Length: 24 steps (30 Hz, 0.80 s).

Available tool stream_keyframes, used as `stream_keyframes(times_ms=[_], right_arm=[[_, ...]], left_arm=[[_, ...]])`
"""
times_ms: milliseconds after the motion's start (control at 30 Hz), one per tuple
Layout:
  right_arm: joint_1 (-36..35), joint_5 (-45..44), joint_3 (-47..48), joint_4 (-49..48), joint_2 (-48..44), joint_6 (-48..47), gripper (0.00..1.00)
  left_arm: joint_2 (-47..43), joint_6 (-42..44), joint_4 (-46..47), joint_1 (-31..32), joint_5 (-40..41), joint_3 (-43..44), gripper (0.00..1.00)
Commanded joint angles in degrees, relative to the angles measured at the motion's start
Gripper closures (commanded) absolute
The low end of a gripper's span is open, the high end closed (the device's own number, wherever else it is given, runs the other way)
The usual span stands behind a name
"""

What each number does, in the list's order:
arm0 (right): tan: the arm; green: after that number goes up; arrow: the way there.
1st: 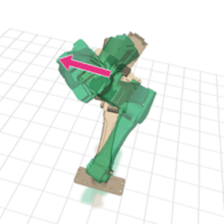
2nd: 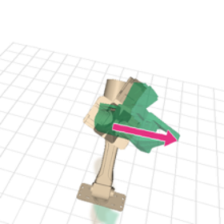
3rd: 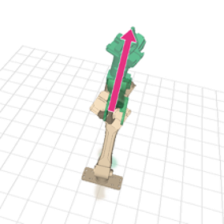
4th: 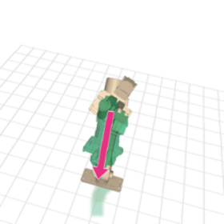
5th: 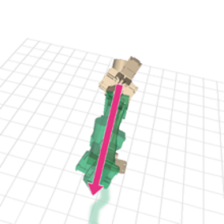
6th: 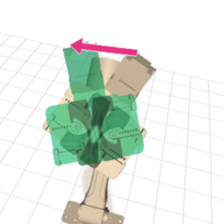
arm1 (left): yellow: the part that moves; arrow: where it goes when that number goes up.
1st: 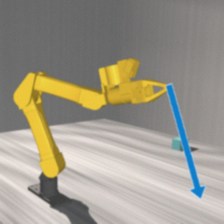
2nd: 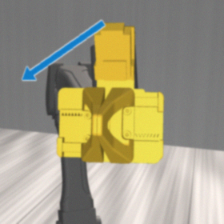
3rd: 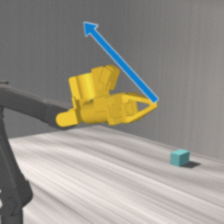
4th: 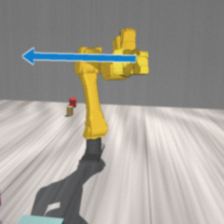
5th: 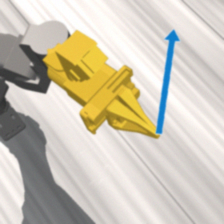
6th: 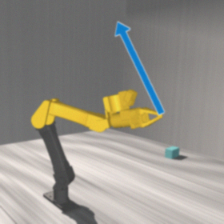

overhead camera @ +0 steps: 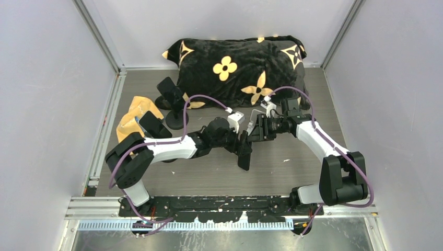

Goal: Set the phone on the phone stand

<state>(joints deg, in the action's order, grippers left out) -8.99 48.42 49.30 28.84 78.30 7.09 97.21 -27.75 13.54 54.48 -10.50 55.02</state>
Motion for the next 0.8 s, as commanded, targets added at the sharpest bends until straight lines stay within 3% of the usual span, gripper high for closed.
stream_keyframes(times_ms=[0,233,400,467,533,633,767], right_arm=[[-2.34,-2.69,2.49,1.67,0.5,-2.99,0.49],[-4.92,-5.02,3.61,2.7,0.88,-5.2,0.76],[-4.77,-4.21,4.78,3.14,0.23,-5.77,0.95],[-4.0,-2.4,4.76,2.78,-0.1,-5.42,0.97],[-2.56,0.55,4.31,1.43,-0.53,-4.31,0.98],[-0.11,5.45,3.03,-1.12,-1.68,-2.08,0.99],[3.03,12.13,1.06,-4.74,-3.94,-0.14,0.99]], left_arm=[[-2.36,0.91,5.07,0.12,0.92,0.34,0.99],[-2.73,0.84,3.11,0.23,2.15,0.71,0.99],[-2.71,-0.6,-0.14,0.28,3.16,2.14,0.93],[-3.13,-1.28,-0.47,0.28,3.09,2.23,0.79],[-3.91,-1.91,-0.58,0.28,3.3,1.88,0.57],[-5.7,-2.79,-0.33,0.23,3.93,0.96,0.37],[-8.43,-2.63,0.16,0.21,3.43,-0.1,0.26]])
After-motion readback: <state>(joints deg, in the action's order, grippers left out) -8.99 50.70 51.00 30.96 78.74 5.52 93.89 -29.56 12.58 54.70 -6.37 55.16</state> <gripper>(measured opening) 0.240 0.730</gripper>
